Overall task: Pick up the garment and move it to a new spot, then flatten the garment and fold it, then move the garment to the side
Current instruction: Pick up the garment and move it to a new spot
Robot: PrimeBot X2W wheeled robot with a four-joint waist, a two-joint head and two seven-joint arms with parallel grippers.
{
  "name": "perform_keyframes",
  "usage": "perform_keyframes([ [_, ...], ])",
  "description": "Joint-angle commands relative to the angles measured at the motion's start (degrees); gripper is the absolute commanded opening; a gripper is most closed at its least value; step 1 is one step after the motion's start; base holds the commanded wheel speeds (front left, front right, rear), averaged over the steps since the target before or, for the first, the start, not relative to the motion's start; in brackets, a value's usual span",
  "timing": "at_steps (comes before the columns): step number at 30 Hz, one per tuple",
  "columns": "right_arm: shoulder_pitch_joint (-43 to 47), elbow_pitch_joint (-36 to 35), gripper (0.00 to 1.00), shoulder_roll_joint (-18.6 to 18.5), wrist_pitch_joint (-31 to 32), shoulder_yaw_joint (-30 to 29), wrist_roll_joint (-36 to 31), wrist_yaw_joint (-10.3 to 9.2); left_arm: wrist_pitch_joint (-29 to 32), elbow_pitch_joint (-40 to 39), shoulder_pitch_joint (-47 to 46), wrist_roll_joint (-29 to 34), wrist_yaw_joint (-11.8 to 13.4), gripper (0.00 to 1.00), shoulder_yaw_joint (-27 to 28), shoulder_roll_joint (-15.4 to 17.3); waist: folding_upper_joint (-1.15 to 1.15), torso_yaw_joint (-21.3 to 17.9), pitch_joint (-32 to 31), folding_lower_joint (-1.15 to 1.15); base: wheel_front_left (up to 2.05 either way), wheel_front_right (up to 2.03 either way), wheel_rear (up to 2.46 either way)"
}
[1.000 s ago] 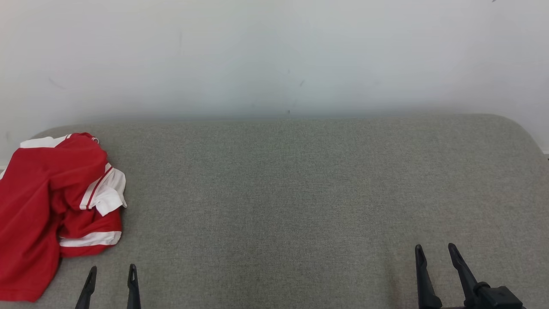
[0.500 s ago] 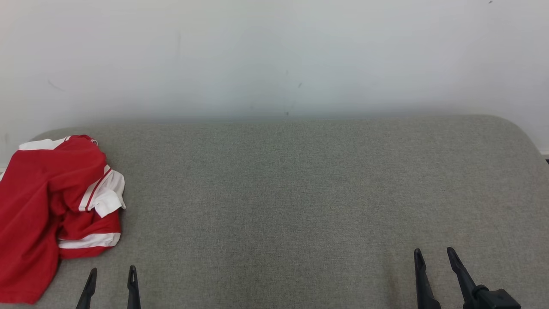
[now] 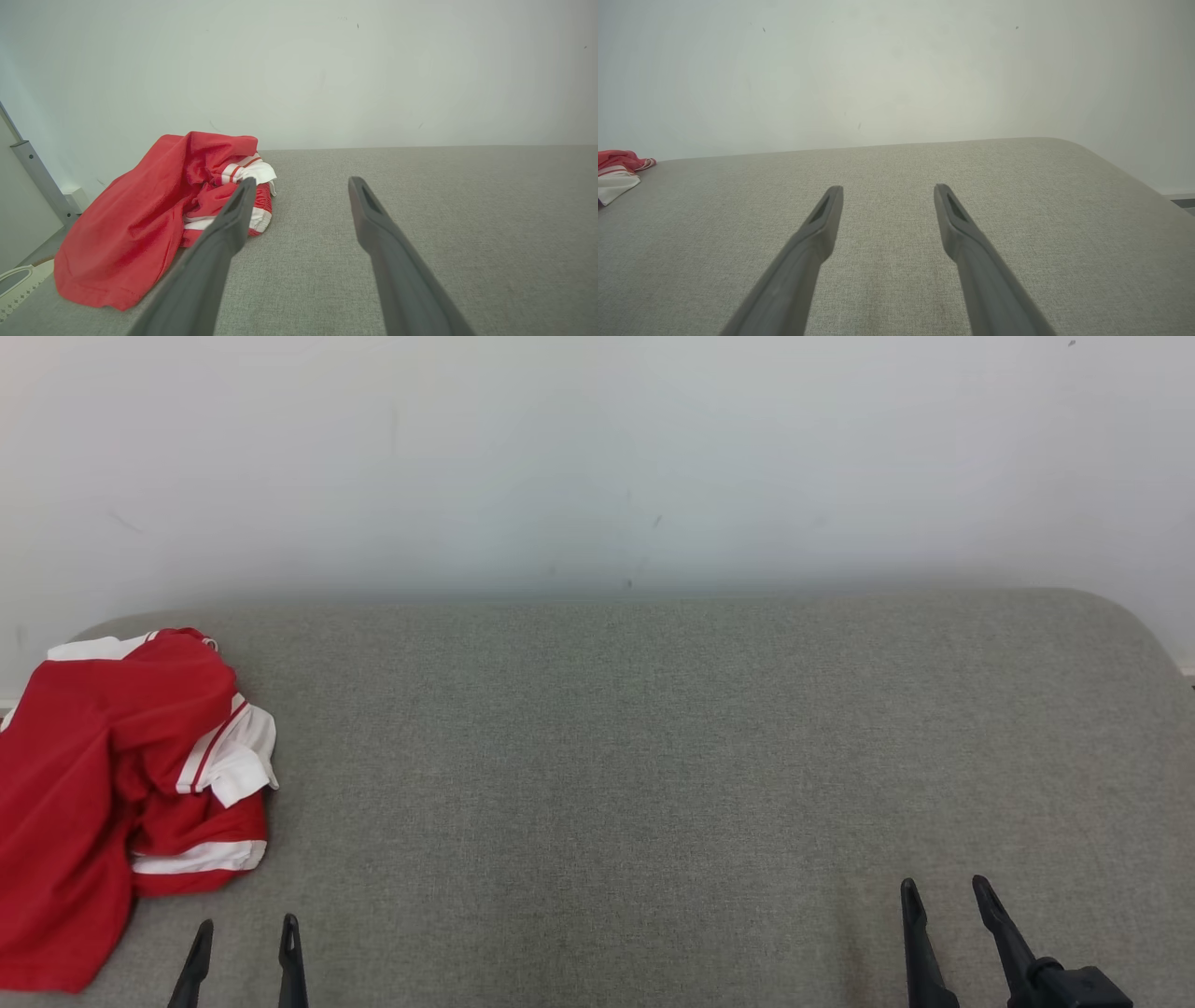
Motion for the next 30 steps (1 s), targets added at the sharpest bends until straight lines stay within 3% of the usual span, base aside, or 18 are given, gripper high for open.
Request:
perform_keyframes([
  [1,0.51,0.10,1.00,-0.07,-0.25,0.01,-0.12,0.19,-0.25,0.03,0.84,-0.02,0.21,1.00,0.19,-0.08,0.00,0.14,0.03,0.00,0.00,0.00,0.00],
  [10,1.03,-0.02,1.00,-0.06,-0.24,-0.36,0.33,0.19,-0.25,0.28,0.04,-0.38,0.31,1.00,0.10,-0.10,0.00,3.69,0.80,0.00,0.00,0.00,0.00],
  [30,0.65,0.02,1.00,-0.07,-0.13,-0.29,0.26,0.19,-0.25,0.23,0.02,-0.57,1.28,1.00,1.25,-0.10,0.00,17.80,1.85,0.00,0.00,0.00,0.00],
])
